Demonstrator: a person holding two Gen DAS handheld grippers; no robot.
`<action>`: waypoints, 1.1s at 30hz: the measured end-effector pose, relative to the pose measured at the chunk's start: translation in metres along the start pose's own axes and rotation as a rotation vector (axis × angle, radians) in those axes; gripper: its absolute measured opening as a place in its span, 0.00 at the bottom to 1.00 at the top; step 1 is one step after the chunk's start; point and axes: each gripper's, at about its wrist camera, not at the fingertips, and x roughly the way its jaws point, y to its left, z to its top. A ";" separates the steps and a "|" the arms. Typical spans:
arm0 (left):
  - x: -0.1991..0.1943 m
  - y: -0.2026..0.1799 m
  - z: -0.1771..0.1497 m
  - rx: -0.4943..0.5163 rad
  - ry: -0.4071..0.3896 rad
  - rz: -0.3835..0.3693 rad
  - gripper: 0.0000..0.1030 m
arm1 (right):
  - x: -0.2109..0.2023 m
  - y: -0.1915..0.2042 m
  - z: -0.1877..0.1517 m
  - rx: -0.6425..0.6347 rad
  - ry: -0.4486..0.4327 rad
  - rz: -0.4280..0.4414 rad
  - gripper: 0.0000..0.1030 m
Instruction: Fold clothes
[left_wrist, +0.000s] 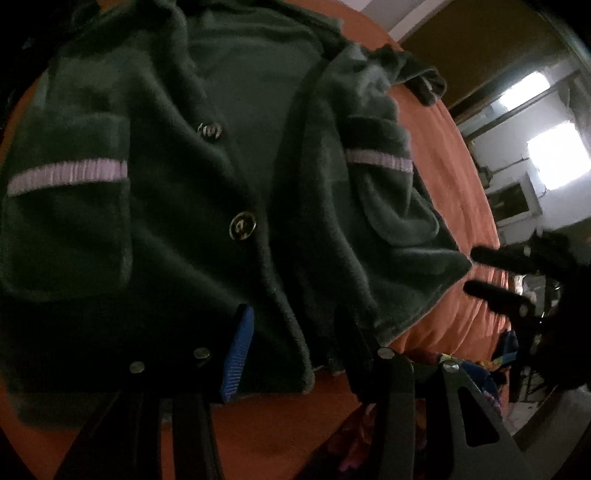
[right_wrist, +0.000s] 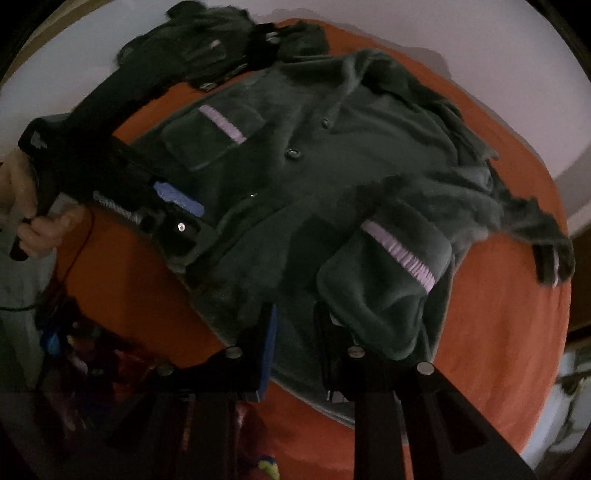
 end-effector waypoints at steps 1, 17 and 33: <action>-0.003 -0.002 0.001 0.009 -0.013 0.015 0.46 | -0.002 -0.001 0.004 -0.013 0.007 -0.011 0.19; 0.017 -0.004 -0.014 0.009 -0.023 0.113 0.03 | -0.003 -0.025 0.038 0.216 -0.014 -0.105 0.27; 0.000 0.009 -0.020 -0.086 -0.040 0.061 0.46 | 0.039 0.022 0.045 0.160 0.039 -0.064 0.34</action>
